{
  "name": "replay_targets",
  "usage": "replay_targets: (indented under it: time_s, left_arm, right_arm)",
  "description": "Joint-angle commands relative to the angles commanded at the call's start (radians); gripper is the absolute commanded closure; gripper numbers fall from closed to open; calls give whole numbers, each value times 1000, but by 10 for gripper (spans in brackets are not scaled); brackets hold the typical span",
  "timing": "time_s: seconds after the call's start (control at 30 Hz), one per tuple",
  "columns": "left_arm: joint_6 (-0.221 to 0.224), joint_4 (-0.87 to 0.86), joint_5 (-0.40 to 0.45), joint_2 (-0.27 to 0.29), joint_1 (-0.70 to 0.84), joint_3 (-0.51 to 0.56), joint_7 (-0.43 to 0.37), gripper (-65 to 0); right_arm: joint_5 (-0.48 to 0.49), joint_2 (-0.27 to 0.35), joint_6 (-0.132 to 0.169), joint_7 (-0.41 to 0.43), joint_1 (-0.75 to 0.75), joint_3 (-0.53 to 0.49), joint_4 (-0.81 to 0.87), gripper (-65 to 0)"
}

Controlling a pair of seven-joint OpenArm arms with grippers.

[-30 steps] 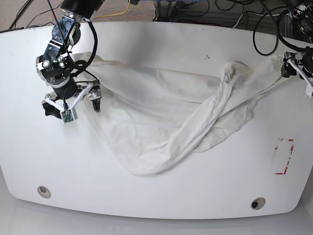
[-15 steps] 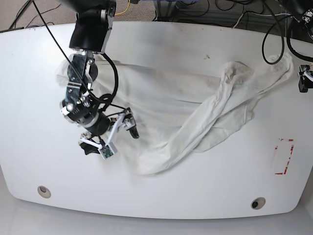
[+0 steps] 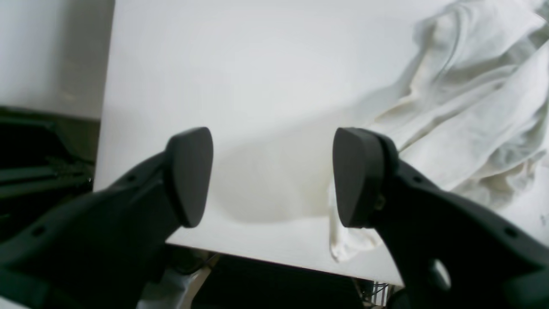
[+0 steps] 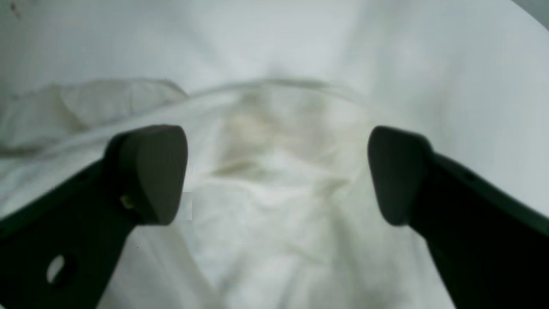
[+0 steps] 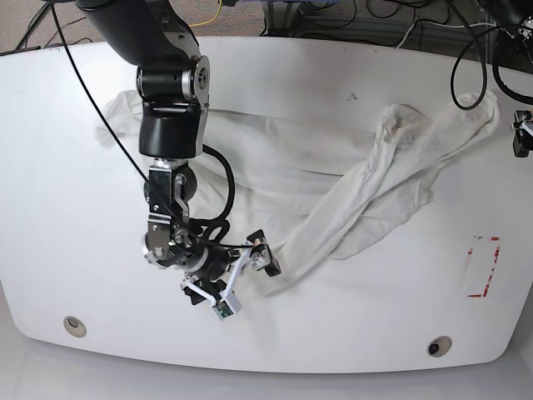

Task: Layout the t-shirt on the table in an organized manner, then fold the t-shirt properly

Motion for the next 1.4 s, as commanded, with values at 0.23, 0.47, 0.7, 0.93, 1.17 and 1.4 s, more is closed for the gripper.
replay_targets:
  time_s: [0.23, 0.47, 0.7, 0.93, 1.17, 1.4]
  left_arm:
    - [0, -2, 0, 0, 2, 0, 0, -415]
    - [0, -3, 0, 2, 2, 0, 0, -415]
    - [-2, -3, 0, 2, 2, 2, 0, -415]
    - [-2, -3, 0, 3, 2, 23, 0, -415]
    - [-2, -3, 0, 3, 5, 31, 0, -415]
    - [-2, -3, 0, 5, 17, 31, 0, -415]
  right_arm:
    - [5, 66, -92, 158, 101, 2, -227, -650]
    - [11, 164, -101, 216, 146, 2, -342, -650]
    - [11, 235, -95, 276, 140, 3, -423, -650]
    - [12, 259, -94, 361, 100, 3, -520, -650]
    - [12, 224, -54, 365, 72, 3, -522, -650]
    - [12, 164, -51, 367, 77, 3, -522, -650]
